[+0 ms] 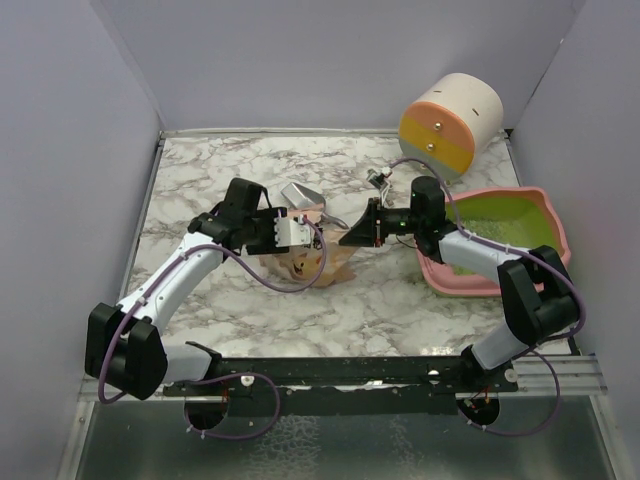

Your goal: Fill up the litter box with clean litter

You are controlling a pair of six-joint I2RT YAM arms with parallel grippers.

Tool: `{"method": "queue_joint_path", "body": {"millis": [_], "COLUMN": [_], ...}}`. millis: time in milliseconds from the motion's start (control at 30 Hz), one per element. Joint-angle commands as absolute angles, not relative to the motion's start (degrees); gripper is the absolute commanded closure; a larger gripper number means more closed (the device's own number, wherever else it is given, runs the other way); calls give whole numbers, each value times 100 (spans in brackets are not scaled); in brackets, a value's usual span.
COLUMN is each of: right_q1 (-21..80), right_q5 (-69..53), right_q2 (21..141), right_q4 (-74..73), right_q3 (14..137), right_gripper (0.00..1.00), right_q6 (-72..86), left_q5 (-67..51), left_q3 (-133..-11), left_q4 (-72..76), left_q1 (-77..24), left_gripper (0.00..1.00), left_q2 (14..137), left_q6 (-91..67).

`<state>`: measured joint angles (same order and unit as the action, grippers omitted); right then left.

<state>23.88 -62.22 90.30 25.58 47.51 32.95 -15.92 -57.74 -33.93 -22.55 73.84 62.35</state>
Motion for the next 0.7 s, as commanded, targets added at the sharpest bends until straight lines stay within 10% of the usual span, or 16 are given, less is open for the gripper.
{"method": "queue_joint_path", "body": {"millis": [0, 100, 433, 667], "right_q1": [2233, 2116, 2016, 2384], "right_q5": [-6517, -6301, -5180, -3931], "right_q2": [8805, 8715, 8557, 7766], "right_q4": [2612, 2221, -460, -1128], "right_q3": [4704, 4712, 5585, 5796], "right_gripper": [99, 99, 98, 62], "right_q6": [3307, 3181, 1216, 152], "left_q5": [-597, -447, -547, -751], "left_q3": [-5766, -5807, -5601, -5663], "left_q4": [-3486, -3317, -3008, -2919], "left_q1": [-2129, -2127, -2277, -2395], "left_gripper": [63, 100, 100, 100], "left_q2": [7408, 7315, 6886, 6770], "left_q6": [6745, 6708, 6324, 5901]}}
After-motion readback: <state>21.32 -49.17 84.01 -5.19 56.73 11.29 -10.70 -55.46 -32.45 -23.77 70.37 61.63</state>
